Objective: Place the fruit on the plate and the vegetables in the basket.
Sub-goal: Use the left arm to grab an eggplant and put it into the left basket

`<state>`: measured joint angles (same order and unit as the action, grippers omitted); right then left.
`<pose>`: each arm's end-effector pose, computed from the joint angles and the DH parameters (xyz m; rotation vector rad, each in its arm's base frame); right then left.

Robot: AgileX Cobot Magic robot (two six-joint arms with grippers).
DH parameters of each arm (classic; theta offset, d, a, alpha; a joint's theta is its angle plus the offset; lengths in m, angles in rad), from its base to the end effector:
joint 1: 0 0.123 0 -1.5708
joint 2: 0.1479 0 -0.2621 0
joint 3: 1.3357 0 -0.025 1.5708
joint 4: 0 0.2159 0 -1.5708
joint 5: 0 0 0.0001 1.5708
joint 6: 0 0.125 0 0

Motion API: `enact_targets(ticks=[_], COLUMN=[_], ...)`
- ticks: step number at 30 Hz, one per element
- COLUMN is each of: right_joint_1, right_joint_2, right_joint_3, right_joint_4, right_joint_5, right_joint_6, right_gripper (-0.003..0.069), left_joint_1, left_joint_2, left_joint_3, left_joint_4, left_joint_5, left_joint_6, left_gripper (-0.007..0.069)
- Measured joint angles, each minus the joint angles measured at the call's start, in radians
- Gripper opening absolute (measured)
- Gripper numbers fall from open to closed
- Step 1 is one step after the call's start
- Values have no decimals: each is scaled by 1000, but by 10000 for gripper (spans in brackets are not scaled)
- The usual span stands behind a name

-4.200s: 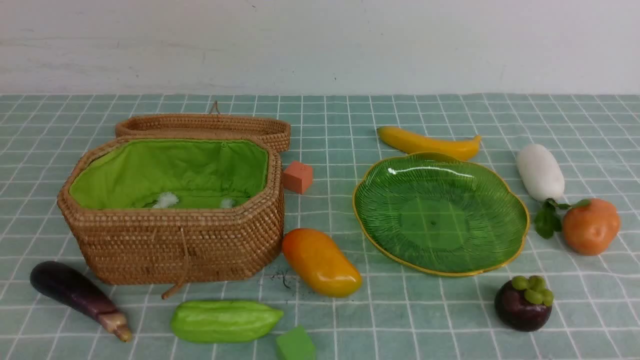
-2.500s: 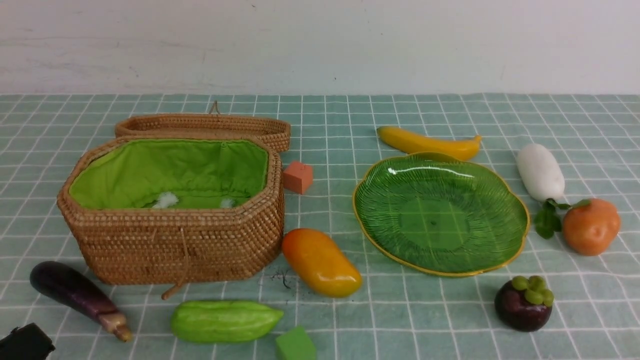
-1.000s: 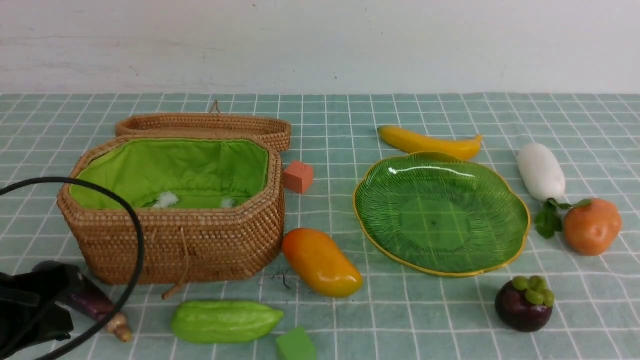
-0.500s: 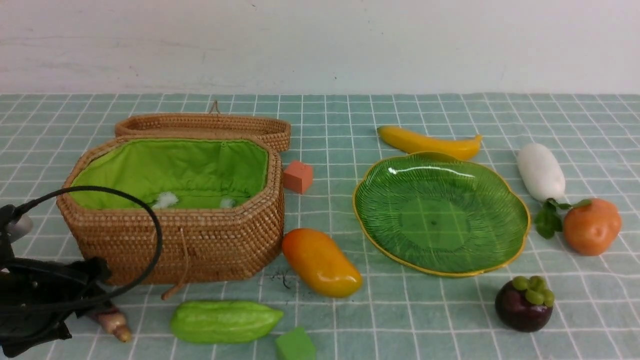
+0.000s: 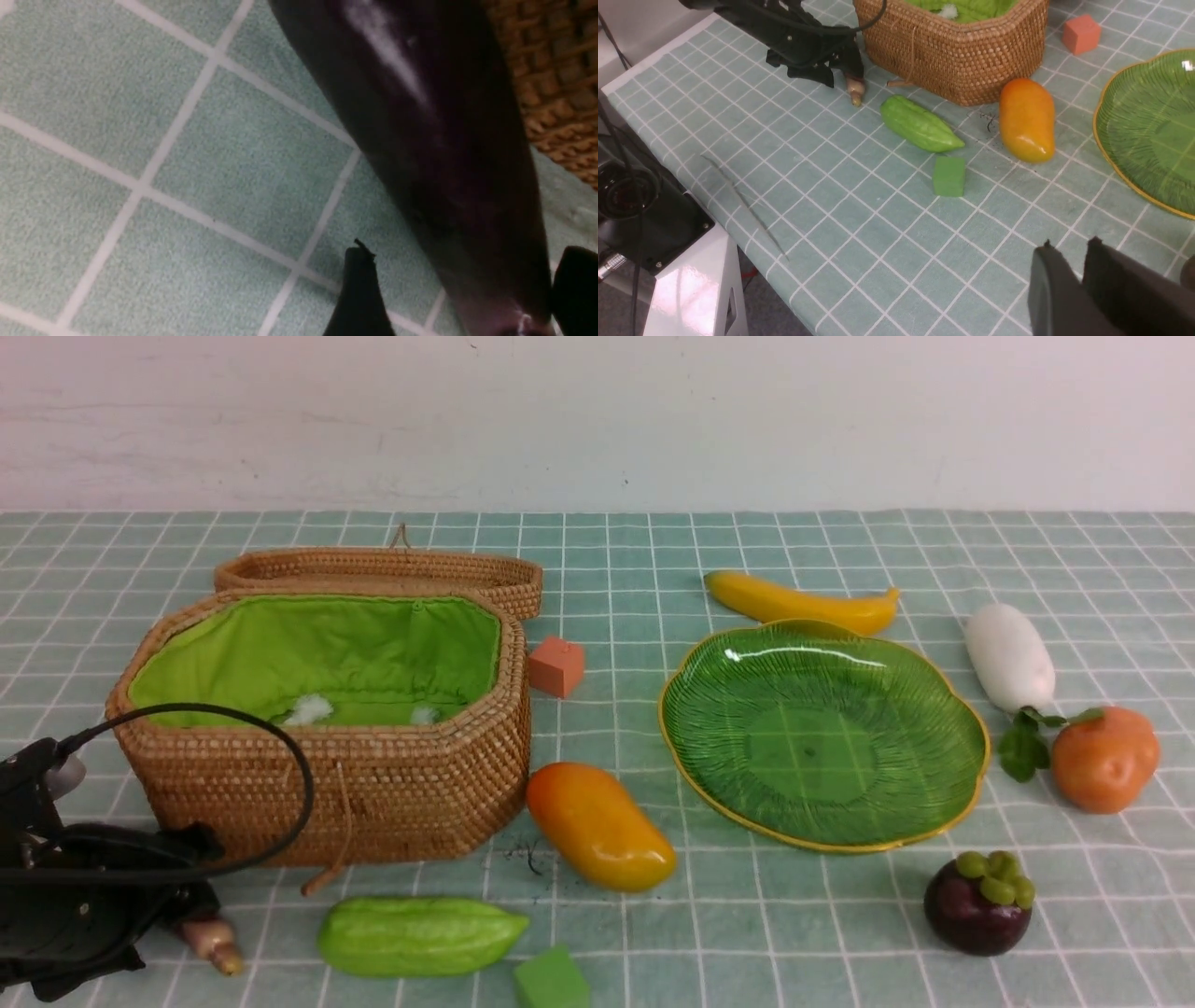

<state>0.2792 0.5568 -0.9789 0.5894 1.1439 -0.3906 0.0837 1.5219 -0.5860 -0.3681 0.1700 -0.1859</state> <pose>0.0478 0.0795 0.3625 -0.7228 1.9869 0.6578 0.2537 0.0136 0.1328 -0.7861 2.4743 -0.2502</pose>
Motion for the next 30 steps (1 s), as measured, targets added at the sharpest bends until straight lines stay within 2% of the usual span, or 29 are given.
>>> enact_targets(ticks=[6,13,24,30], right_joint_1=[0,0,0,0], right_joint_2=[0,0,0,0], right_joint_3=[0,0,0,0], right_joint_4=[0,0,3,47], right_joint_5=[-2,-2,-8,-57], right_joint_6=[0,0,0,0], right_gripper=[116,118,119,122], left_joint_1=[0,0,0,0], left_joint_2=[30,41,-87,-261], left_joint_3=[-6,-11,-7,-4], left_joint_4=[0,0,8,157], left_joint_5=[-13,-19,97,169], left_joint_6=[0,2,-61,-118], left_gripper=[429,274,274,274])
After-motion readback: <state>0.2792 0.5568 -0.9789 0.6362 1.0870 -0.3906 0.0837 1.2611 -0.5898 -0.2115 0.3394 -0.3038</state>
